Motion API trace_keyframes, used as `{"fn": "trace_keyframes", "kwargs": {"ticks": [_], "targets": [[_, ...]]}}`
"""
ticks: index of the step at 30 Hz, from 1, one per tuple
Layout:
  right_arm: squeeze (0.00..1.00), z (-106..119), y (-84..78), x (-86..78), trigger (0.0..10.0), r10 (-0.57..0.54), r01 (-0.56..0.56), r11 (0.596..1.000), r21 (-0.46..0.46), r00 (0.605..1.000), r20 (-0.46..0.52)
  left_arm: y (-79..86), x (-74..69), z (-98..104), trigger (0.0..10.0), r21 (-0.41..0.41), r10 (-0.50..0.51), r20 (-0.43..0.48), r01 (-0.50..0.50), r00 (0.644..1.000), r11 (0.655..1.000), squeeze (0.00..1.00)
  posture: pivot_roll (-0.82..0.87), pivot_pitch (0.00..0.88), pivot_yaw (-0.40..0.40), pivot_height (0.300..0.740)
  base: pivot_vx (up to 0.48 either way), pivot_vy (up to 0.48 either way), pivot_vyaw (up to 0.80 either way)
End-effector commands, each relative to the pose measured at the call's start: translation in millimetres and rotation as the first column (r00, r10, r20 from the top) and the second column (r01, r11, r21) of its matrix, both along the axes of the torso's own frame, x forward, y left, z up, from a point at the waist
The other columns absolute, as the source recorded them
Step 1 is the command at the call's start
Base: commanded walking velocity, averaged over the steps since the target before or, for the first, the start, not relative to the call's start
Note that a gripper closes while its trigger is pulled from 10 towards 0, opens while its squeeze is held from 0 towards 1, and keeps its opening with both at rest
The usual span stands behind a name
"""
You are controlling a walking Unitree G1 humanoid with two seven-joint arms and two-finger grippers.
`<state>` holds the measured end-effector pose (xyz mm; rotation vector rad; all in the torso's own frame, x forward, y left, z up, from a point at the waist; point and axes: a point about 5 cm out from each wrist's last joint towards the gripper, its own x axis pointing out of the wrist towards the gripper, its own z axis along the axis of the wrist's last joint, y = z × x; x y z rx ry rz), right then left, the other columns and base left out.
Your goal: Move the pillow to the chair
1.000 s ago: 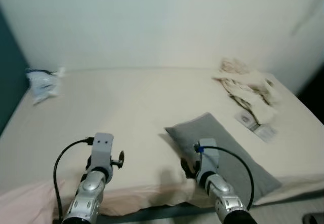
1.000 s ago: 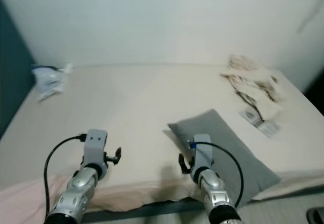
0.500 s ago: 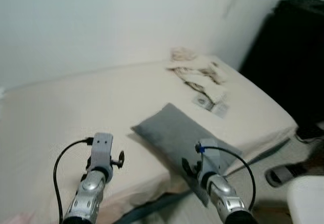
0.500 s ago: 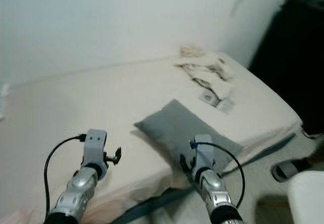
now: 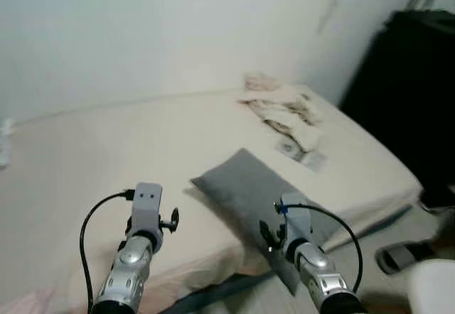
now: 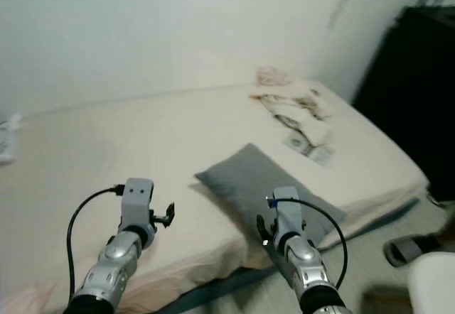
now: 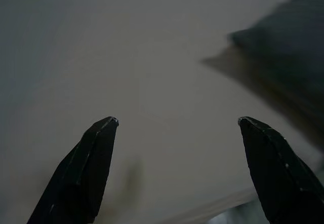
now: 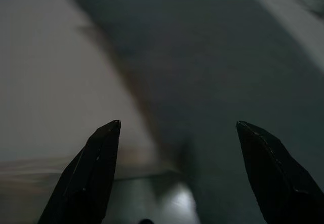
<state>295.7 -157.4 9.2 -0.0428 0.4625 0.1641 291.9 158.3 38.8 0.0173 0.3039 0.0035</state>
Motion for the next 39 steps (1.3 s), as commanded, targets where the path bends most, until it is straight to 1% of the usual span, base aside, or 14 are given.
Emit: {"fn": "trace_keyframes", "kwargs": {"ticks": [1, 5, 9, 13, 22, 33, 34, 39], "targets": [[0.0, 1.1, 1.5, -0.2, 10.0, -0.02, 0.019, 0.999, 0.044, 1.0, 0.02, 2.4, -3.8, -5.6, 10.0, 0.002, 0.014, -0.026, -0.014, 1.0, 1.0, 0.0, -0.06, 0.064, -0.053, 0.74, 0.0, 0.0, 0.0], [0.0, 3.4, 1.7, 1.6, 10.0, -0.007, 0.006, 0.999, 0.039, 0.999, 0.034, 3.9, -3.0, -4.5, 10.0, -0.011, 0.035, -0.022, -0.035, 0.999, 0.999, 0.0, -0.06, 0.065, -0.053, 0.74, 0.0, 0.0, 0.0], [0.0, 4.6, 0.1, 2.8, 10.0, -0.012, 0.01, 0.999, 0.042, 0.999, 0.038, 5.0, -1.8, -3.1, 10.0, -0.005, 0.042, -0.017, -0.042, 0.999, 0.999, 0.0, -0.06, 0.065, -0.052, 0.74, 0.0, 0.0, 0.0], [0.0, 5.6, -0.2, 3.6, 10.0, -0.01, 0.008, 0.999, 0.04, 0.999, 0.044, 6.4, -1.2, -2.3, 10.0, -0.023, 0.057, -0.02, -0.057, 0.998, 0.998, 0.0, -0.06, 0.066, -0.054, 0.74, 0.0, -0.077, 0.0], [0.0, 3.9, 4.6, 1.5, 10.0, 0.013, -0.015, 0.999, 0.05, 0.999, 0.043, 6.2, -3.4, -4.6, 10.0, 0.015, 0.048, -0.028, -0.048, 0.998, 0.999, 0.0, -0.06, 0.062, -0.059, 0.74, 0.0, -0.475, 0.0], [0.0, 3.5, 6.7, 0.6, 10.0, 0.027, -0.029, 0.998, 0.059, 0.999, 0.044, 5.0, -3.7, -4.6, 10.0, 0.015, 0.045, -0.031, -0.044, 0.999, 0.999, 0.0, -0.06, 0.06, -0.061, 0.74, 0.0, -0.48, 0.0], [0.0, 3.6, 6.6, 0.5, 10.0, 0.027, -0.03, 0.998, 0.06, 0.999, 0.044, 5.6, -3.5, -5.3, 10.0, -0.002, 0.056, -0.046, -0.056, 0.997, 0.998, 0.0, -0.06, 0.06, -0.061, 0.74, 0.0, 0.0, 0.0], [0.0, 3.3, 6.0, 0.0, 10.0, 0.026, -0.029, 0.998, 0.063, 0.999, 0.044, 5.5, -3.4, -5.3, 10.0, -0.001, 0.047, -0.051, -0.047, 0.998, 0.999, 0.0, -0.06, 0.063, -0.059, 0.74, 0.0, 0.48, 0.0]]}}
